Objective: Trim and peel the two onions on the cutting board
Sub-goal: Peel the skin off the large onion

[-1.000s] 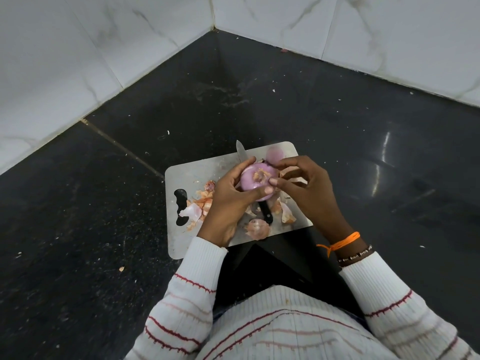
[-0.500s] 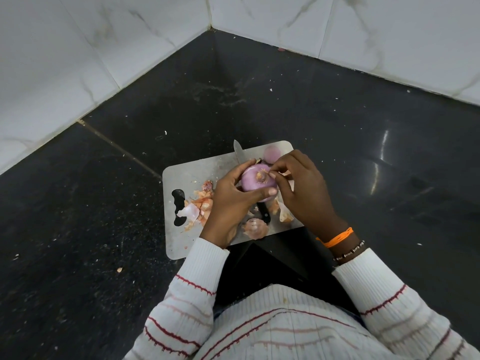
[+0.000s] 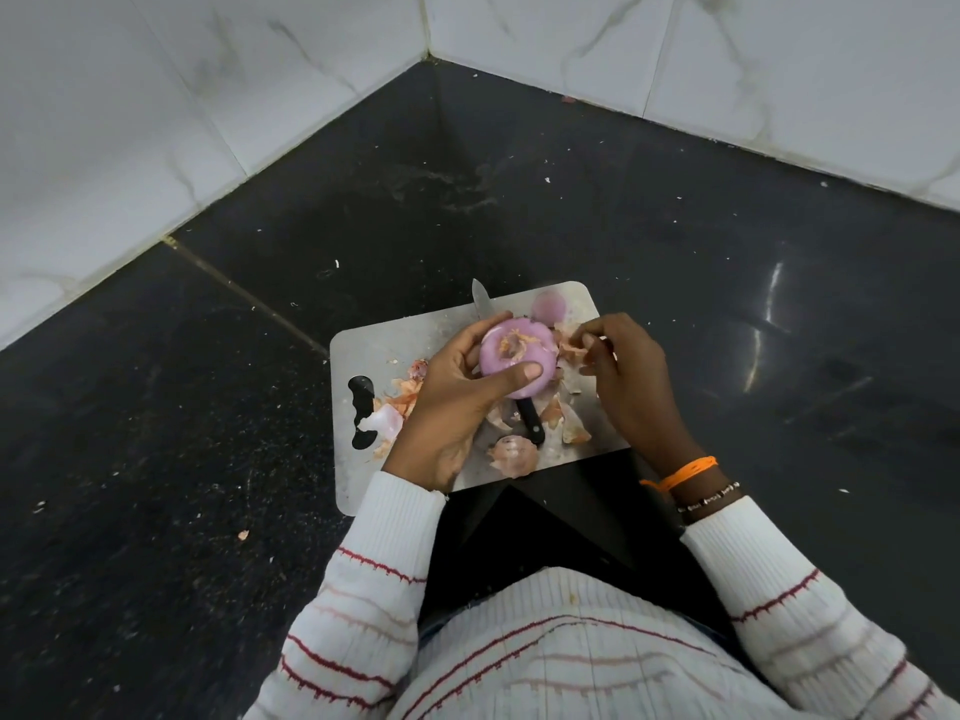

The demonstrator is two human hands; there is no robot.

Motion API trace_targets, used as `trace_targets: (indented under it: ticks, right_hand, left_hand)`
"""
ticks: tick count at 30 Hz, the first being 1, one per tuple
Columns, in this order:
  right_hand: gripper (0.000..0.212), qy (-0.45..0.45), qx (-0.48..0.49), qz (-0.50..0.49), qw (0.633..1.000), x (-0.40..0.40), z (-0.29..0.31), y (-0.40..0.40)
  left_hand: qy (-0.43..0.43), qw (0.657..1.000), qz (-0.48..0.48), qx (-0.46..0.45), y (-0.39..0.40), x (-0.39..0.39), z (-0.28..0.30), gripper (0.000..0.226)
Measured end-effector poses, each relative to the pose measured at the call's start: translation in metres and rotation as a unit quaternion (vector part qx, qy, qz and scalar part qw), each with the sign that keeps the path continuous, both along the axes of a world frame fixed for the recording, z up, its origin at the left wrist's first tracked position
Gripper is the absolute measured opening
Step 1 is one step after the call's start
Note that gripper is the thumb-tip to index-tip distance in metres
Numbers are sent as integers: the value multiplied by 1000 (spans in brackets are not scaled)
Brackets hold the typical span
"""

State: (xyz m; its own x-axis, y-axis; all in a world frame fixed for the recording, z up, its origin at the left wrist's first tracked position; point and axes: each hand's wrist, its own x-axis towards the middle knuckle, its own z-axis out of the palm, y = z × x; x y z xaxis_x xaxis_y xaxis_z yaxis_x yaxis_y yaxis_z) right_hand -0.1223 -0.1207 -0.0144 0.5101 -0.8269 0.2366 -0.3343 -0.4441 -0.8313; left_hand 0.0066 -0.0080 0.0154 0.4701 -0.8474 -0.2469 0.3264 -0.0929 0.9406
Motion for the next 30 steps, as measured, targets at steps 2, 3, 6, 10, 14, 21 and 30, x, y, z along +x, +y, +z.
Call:
trace_targets:
  ticks: [2,3,6,10,14,21,30]
  right_hand:
    - [18,-76,83,28,993,3,11,9]
    - [16,-92,109,46,989,5,17,13]
    - [23,-98,137,56,984,10,25,18]
    - [9,-115,133,27,984,9,23,17]
    - [7,-106,17,5,994,10,21,18]
    - [11,-5,-92,-39,995,8,11,9]
    - [11,55,-45,-75,995,-3,-5,-12]
  left_hand:
    - [-4,1000,16,13,-2,-3,-2,61]
    - [-3,1000,21,19,-3,-4,-3,65]
    - [-24,999,28,33,-4,-7,-3,71]
    - [-65,996,32,44,-5,-8,-2,75]
    - [-36,996,47,65,-5,-10,-2,66]
    - [97,993,27,64,-6,-13,5,38]
    - [214,976,-48,-14,0,-6,14,50]
